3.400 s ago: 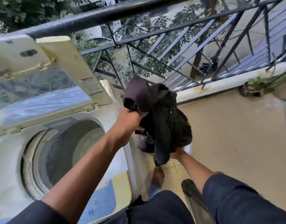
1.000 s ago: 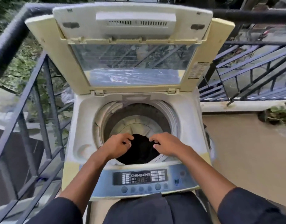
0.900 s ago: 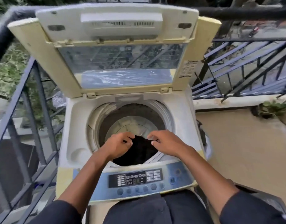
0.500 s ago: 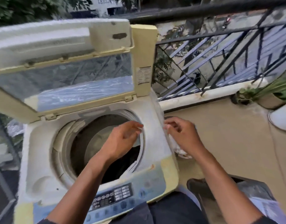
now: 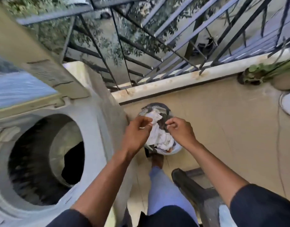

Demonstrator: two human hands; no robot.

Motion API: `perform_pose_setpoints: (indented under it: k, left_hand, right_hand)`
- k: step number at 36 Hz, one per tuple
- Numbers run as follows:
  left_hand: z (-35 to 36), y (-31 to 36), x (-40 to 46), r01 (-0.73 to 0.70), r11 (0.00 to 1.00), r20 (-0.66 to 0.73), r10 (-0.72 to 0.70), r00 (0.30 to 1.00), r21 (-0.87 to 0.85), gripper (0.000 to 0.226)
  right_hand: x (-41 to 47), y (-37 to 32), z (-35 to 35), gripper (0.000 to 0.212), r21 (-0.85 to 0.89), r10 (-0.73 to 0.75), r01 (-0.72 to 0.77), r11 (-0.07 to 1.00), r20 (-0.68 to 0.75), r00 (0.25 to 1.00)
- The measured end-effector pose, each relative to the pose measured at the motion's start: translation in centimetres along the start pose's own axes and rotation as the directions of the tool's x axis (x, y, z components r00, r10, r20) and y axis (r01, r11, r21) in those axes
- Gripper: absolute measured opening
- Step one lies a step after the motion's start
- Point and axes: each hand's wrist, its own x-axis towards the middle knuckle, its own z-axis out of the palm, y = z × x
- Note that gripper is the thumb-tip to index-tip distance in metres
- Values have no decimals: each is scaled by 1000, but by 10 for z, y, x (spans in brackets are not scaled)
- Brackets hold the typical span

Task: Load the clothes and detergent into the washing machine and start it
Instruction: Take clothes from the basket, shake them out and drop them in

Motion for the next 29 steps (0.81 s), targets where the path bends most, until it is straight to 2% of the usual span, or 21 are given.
perform_pose_setpoints:
  k: [6,11,16,19,21,24,27,29]
  left_hand:
    - [53,-69,41,327,944,-33,-329,944,-55,19]
    - [82,-98,61,445,896,-103,-443,891,-6,26]
    - [99,-126,83,492,870,-164,-482,860,23,28]
    - [103,-134,94,497,868,-166,-487,857,18,29]
    - [102,-137,100,488,873,-177,-480,860,5,29]
    - [99,-141,108,474,881,-201,-465,862,-7,28]
    - [98,-139,111,481,876,-206,-478,854,-40,29]
    - [97,-133,112,497,865,-197,-501,843,-72,29]
  right_hand:
    - [56,71,45,25,-121,94,-74,990,166,982]
    - [98,117,85,30,-203,164,-115,972,244,956]
    - [153,135,117,30,-186,163,-114,976,276,947]
    - [190,134,129,20,-68,214,-203,977,276,937]
    - [213,133,136,22,-4,246,-252,968,237,940]
    - [238,131,145,33,-43,232,-229,973,231,945]
    - [253,131,153,25,-133,222,-191,973,287,932]
    - [256,131,156,20,-157,276,-237,959,306,911]
